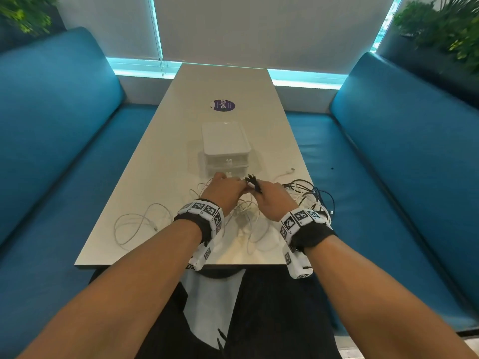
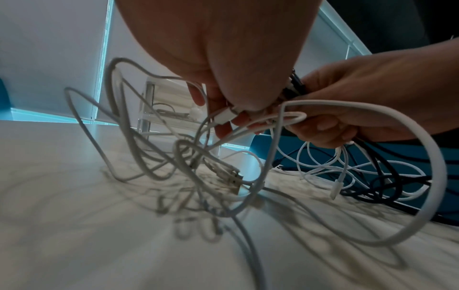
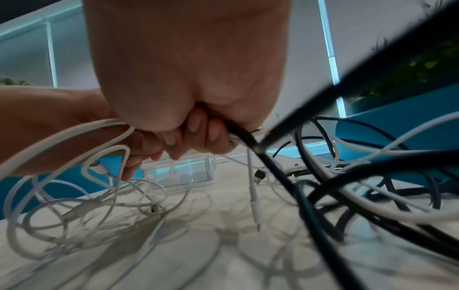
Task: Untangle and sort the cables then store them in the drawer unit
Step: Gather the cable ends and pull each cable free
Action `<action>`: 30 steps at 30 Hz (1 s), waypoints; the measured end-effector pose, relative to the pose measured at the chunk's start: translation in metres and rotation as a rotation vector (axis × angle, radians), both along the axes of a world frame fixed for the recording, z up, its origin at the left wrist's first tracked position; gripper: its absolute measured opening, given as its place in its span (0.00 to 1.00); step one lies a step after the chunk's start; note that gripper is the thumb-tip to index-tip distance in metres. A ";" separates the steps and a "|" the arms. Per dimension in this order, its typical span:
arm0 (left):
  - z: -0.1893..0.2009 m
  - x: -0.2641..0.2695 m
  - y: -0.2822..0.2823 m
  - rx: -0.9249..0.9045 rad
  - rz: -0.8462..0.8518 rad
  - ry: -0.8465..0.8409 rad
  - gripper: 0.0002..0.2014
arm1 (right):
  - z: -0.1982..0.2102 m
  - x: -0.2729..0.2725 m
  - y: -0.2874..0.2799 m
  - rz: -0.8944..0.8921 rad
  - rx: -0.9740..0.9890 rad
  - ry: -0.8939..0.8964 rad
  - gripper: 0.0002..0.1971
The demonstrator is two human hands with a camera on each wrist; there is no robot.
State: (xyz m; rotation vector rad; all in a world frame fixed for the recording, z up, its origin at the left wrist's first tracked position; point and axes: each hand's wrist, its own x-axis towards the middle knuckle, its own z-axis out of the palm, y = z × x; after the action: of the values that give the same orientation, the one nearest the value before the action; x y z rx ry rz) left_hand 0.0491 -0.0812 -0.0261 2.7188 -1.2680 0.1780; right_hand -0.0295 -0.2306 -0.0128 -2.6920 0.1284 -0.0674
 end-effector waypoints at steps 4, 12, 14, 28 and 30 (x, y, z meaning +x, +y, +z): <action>-0.003 0.002 0.002 0.025 0.017 0.001 0.11 | 0.002 -0.001 -0.004 -0.020 -0.133 0.026 0.11; -0.005 0.013 0.014 0.061 0.003 0.005 0.10 | 0.002 -0.015 -0.038 -0.259 -0.362 0.068 0.10; -0.003 0.013 0.008 0.050 0.009 0.007 0.11 | 0.002 -0.013 -0.037 -0.299 -0.354 0.057 0.10; -0.005 0.013 0.015 0.125 0.057 0.035 0.10 | 0.007 -0.006 -0.023 -0.311 -0.135 -0.061 0.12; -0.008 0.009 0.008 0.145 0.043 0.035 0.10 | 0.003 -0.004 -0.010 -0.174 -0.082 -0.067 0.12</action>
State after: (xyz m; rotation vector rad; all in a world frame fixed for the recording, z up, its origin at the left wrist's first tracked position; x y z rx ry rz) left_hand 0.0579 -0.0729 -0.0337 2.8583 -1.2599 0.0441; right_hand -0.0332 -0.2409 -0.0101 -2.7502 0.3454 -0.2204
